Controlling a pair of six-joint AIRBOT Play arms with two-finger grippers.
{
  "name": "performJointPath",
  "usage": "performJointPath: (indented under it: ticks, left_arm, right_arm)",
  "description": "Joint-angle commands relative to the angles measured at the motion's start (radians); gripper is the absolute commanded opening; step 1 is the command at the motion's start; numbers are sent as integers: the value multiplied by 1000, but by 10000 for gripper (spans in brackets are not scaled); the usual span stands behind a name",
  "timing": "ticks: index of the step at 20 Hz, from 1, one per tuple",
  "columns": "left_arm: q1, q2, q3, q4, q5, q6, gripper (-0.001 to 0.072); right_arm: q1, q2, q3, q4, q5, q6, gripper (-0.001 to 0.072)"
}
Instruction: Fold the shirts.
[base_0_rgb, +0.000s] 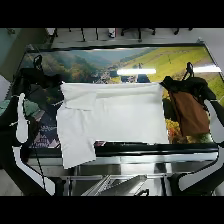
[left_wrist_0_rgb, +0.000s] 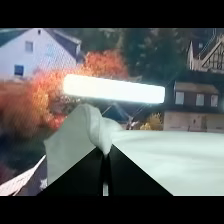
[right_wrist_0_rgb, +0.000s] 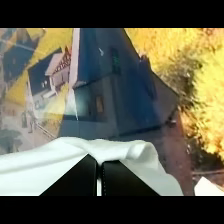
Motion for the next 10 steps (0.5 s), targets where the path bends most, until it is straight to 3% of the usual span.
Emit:
performJointPath:
  ticks: [1,4,10]
  left_arm:
    - [-15,-47,141,5,69,-16,16]
    - [-19,-24,104,14,132,-32,16]
    - [3,-20,13,33,226,-82,16]
  right_arm:
    - [-1,-19,77,-9,-69,23,18]
    - [-2,-20,77,-88,-154,51,19]
    - [0,-20,76,-436,-187,246,18]
